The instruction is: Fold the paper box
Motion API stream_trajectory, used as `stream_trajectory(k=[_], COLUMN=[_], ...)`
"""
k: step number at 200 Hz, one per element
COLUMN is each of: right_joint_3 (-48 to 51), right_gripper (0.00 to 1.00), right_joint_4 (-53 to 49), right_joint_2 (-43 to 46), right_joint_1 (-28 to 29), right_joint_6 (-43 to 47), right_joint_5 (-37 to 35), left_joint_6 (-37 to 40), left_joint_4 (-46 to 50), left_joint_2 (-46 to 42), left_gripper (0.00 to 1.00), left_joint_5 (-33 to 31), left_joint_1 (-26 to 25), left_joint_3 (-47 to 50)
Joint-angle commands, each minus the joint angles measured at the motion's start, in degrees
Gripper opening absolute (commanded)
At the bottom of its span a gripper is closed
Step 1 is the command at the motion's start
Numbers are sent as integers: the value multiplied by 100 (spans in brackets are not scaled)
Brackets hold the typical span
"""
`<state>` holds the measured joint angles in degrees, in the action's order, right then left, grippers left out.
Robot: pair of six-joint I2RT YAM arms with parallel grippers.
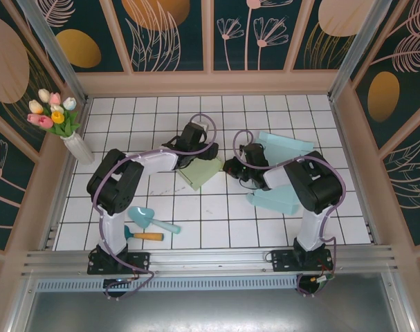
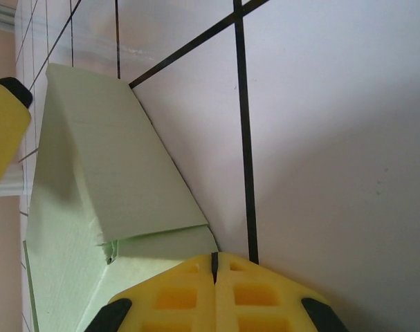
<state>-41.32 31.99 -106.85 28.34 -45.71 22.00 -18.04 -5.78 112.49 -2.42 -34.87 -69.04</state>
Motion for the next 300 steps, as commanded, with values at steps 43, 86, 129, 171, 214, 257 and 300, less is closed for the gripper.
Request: stream_trajectory(k=[43, 86, 129, 171, 214, 257, 300], right_joint_3=[-239, -289, -158, -104, -147, -317, -542], right_gripper=[0, 0, 0, 0, 0, 0, 0], right_joint_4=[16, 222, 110, 136, 74, -48, -125], right_joint_2=[-416, -546, -412, -417, -438, -542, -756], right_joint_1=[-57, -64, -64, -54, -56, -56, -44], right_joint_6=[-1, -73, -49, -66, 14, 107, 108], right_joint_5=[275, 352, 139, 189, 261, 346, 437], left_joint_6=[-639, -1509, -1176, -817, -785, -754, -684], left_joint_4=[-746, -1000, -149, 355, 473, 460, 184], left_joint_2=[207, 352, -184, -86, -92, 35, 592], left_gripper=[73, 66, 69, 71, 73, 76, 74], left_joint_5=[1742, 2183, 574, 112, 3, 235, 821], left_joint_1=[-34, -148, -117, 85, 299, 512, 550], left_joint_3=[295, 395, 202, -272, -401, -391, -390])
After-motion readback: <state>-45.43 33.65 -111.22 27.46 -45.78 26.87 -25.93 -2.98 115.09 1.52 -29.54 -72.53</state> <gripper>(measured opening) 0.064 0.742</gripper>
